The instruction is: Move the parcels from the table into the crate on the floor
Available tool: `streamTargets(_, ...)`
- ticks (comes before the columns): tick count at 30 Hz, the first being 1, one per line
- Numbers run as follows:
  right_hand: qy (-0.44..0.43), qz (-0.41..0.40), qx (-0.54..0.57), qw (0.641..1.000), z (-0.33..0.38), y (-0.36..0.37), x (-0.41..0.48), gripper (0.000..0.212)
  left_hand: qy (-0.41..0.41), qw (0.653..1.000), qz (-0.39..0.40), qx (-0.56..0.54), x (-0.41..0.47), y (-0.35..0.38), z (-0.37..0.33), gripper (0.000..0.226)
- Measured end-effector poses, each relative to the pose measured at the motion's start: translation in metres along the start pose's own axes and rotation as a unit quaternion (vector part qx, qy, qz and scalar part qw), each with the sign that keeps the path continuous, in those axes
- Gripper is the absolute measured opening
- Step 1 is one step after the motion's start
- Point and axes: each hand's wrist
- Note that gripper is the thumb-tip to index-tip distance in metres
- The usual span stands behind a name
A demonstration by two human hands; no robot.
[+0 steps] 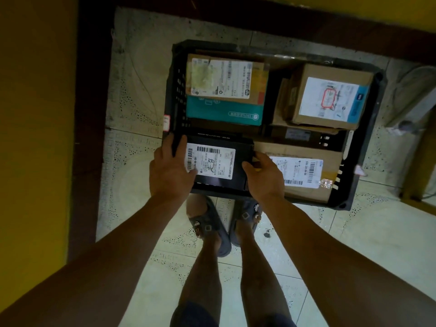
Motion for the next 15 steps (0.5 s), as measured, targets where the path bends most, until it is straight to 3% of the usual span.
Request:
streamTargets(11, 0.021, 0.026, -0.05, 0.998, 0.0, -0.001, 0.005, 0.033, 0.031, 0.993, 0.036, 0.105, 0.014, -0.006, -0.006, 0.097)
streamTargets(15, 0.032, 0.032, -0.01, 0.999, 0.004, -0.021, -0.017, 0.016, 0.048, 0.998, 0.041, -0.004, -0.007, -0.026, -0.023, 0.077)
Point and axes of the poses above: each hand's wrist, its own x-axis towards the middle knuckle, its own y-axis out of the palm, z = x × y, and after that the axes turned 1 degree about x, right-handed
